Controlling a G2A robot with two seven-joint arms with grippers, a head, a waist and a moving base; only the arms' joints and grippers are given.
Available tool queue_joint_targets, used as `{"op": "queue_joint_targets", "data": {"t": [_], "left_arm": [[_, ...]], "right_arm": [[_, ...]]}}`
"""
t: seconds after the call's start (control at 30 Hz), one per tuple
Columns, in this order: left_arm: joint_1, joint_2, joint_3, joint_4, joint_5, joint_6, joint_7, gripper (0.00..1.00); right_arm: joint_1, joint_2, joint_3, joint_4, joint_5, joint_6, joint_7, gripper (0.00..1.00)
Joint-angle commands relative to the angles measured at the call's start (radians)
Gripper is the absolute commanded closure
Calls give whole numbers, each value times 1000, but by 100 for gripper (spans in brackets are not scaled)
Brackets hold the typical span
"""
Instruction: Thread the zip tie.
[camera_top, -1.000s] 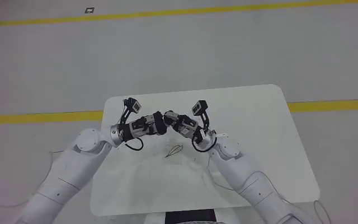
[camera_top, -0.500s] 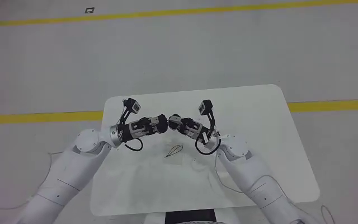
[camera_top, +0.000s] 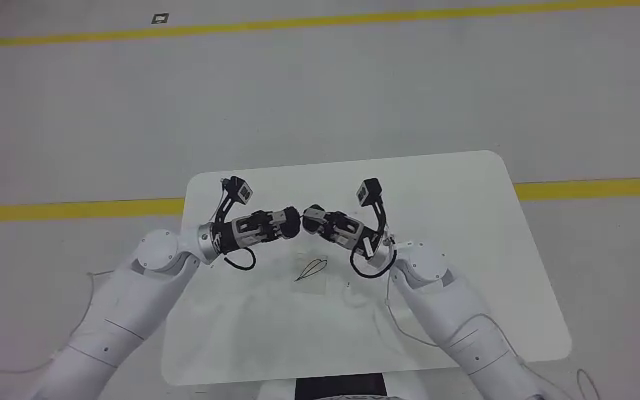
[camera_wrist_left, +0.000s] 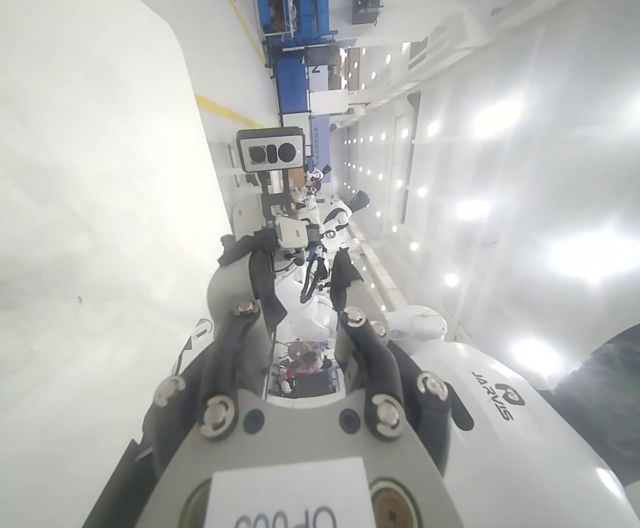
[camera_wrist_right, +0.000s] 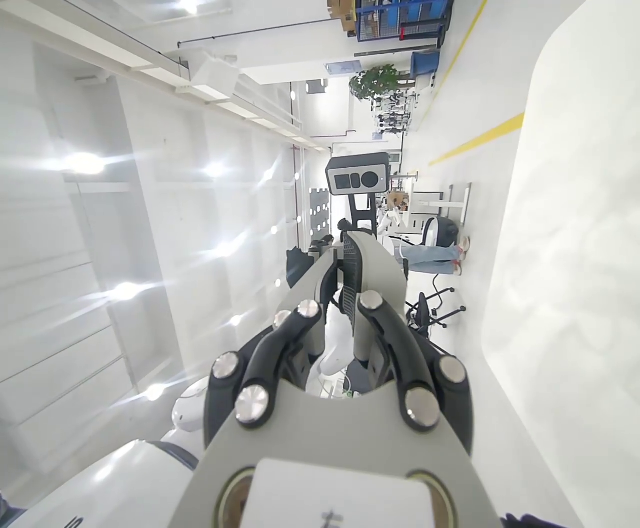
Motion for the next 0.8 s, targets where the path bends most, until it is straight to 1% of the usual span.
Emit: {"op": "queue_joint_targets", "data": {"t": [0.0,0.23,0.27,0.3,0.33,0.6,0.63,0.67,0.77], "left_arm": [[-2,-2,0,3,1,3,-2,80],[-4,-7,-4,11,6,8,-9,84],[-4,-7,-4,12,7,9,-10,86],[-4,-8,-5,13,8,10,-11,95],[-4,-8,-5,14,9,10,-11,100],[-3,-13,-11,20,18,14,-20,100],[-3,-13,-12,21,19,15,-21,100],[-2,-14,-12,21,19,15,-21,100],[-3,-14,-19,23,19,17,-29,100]], "right_arm": [[1,0,-2,0,2,0,0,100],[5,0,-11,3,10,-1,-4,100],[5,0,-12,3,10,-1,-4,100],[5,0,-12,4,11,-1,-5,100],[6,1,-13,4,11,-2,-6,100],[2,4,-10,-1,15,-5,-7,100],[1,4,-10,-2,14,-5,-6,70],[0,5,-8,-3,14,-4,-6,0],[-5,8,1,-8,19,-3,0,0]]}}
